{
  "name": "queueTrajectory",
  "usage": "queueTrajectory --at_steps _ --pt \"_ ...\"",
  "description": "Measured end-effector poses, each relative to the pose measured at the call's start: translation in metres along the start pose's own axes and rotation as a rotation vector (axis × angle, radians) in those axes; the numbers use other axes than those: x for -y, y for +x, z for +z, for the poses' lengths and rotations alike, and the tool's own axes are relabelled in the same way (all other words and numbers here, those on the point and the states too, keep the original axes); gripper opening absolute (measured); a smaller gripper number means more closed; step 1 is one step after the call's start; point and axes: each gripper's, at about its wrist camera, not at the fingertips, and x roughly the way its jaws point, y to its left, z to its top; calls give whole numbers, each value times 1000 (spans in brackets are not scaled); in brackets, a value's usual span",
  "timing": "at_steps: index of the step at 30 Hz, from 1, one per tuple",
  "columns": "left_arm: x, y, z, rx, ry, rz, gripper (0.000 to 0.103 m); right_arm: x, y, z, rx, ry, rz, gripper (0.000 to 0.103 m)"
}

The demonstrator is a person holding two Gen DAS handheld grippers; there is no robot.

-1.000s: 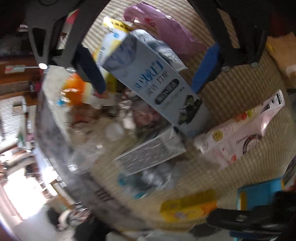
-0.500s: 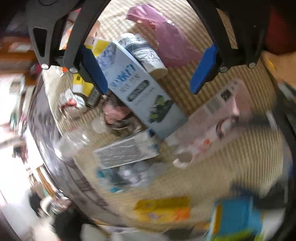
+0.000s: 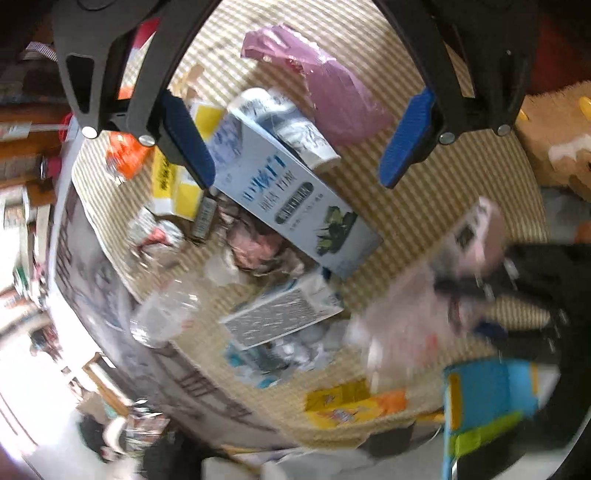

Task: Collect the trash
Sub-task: 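Grasp the pink paper cup with the left tool while the right tool grasps the milk carton, then carry the pink cup and milk carton to the red bin and release both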

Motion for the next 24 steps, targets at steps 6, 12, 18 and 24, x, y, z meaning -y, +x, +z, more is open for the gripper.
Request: queueTrajectory --at_steps 6,12,18,24 --pt "-13 -26 4 81 -48 -21 43 -22 43 26 -140 -186 -33 89" --pt "-24 -31 3 127 -76 -10 43 -51 57 24 -176 -354 -98 56" --pt "-33 -33 10 155 -110 -7 43 -19 -26 19 102 -83 -9 50" --pt "-4 -28 24 179 -62 -41 43 30 -102 -27 373 317 -11 50"
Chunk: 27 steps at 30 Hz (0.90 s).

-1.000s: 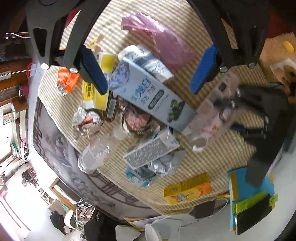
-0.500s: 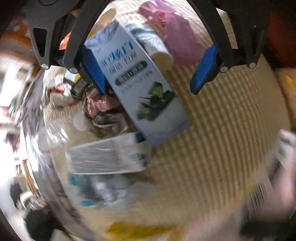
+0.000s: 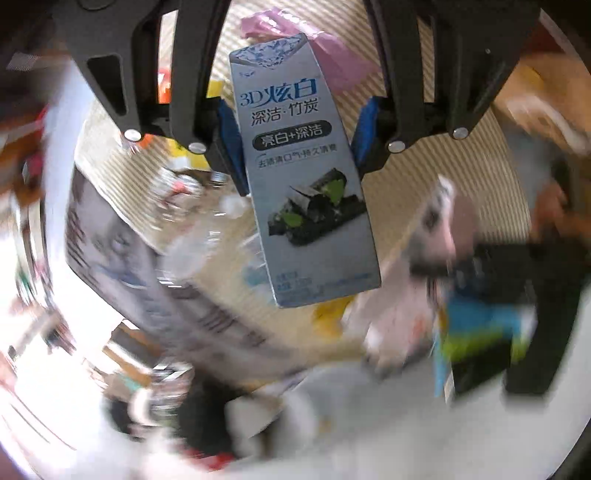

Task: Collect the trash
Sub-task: 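Carry the pink cup and milk carton to the red bin and release both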

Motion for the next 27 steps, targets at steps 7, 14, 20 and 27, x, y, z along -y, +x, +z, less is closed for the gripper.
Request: queueTrajectory --at_steps 7,14,20,27 --pt "73 19 2 -9 103 -80 43 66 -53 -71 112 373 -128 50" --pt "149 37 -10 -41 156 -123 43 145 -93 -157 116 619 -288 51" --pt "225 52 -21 -48 187 -149 43 230 -123 -235 75 799 -448 51" --pt "319 72 -35 -80 271 -246 43 280 -133 -292 46 885 -512 73"
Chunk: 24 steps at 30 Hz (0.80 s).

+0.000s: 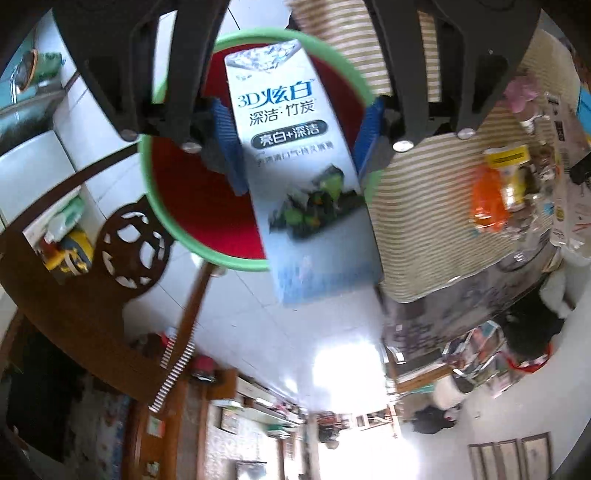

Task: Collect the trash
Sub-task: 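Carry the pink cup and milk carton to the red bin and release both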

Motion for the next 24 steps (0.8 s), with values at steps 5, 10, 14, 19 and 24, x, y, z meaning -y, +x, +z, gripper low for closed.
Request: queueTrajectory --at_steps 5,10,14,19,24 --pt "64 39 8 -69 92 -112 43 30 -4 3 51 -5 -55 86" --pt "120 78 9 -130 195 -196 43 60 -21 -1 89 29 -106 92" --pt "149 106 7 -176 224 -242 43 75 -29 -6 88 54 -129 92" --pt "167 120 9 -188 224 -255 63 86 -34 -10 86 66 -148 92" --pt "153 108 12 -159 165 -240 67 80 -34 -6 96 68 -128 93"
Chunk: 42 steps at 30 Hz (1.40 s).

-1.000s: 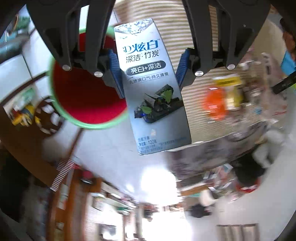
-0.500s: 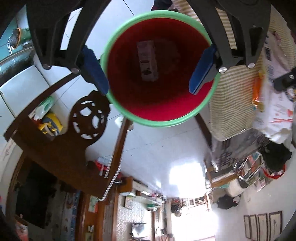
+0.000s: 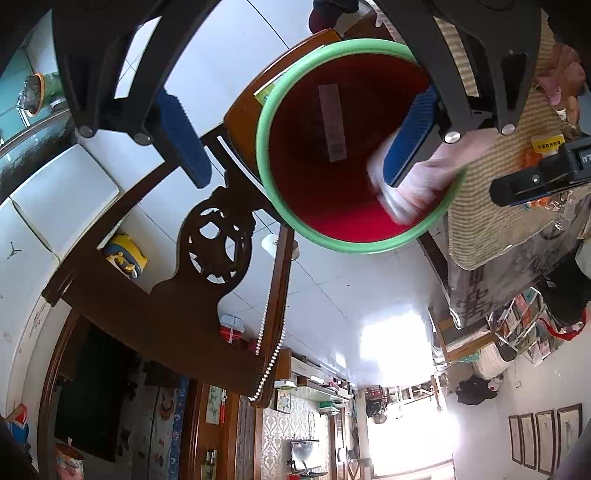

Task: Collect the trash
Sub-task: 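Carry the pink cup and milk carton to the red bin and release both, then grasp the yellow iced-tea carton with the left tool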

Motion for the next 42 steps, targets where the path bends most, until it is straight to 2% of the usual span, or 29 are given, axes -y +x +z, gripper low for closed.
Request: queueTrajectory --at_steps 8,15,22,26,29,32,37,42 --pt "-47 -73 -15 144 -45 186 67 -51 5 8 4 -77 98 96" --pt "-132 -144 -42 213 -171 393 67 -126 4 7 -7 -177 200 97" --pt "-265 -238 -88 253 -365 675 67 -203 -3 -10 -30 -254 264 98" --pt "-348 -285 -113 224 -464 815 67 -249 -11 -24 -50 -287 290 98" --pt "-399 -302 -127 171 -507 865 67 -281 -19 -35 -58 -303 309 98" --pt "-438 -306 -135 114 -529 861 70 -311 -26 -46 -65 -310 329 98" --pt "-477 -288 -135 26 -498 855 76 -356 -40 -65 -72 -322 352 98" --pt "-496 -270 -133 -44 -487 831 82 -393 -51 -74 -74 -357 353 98"
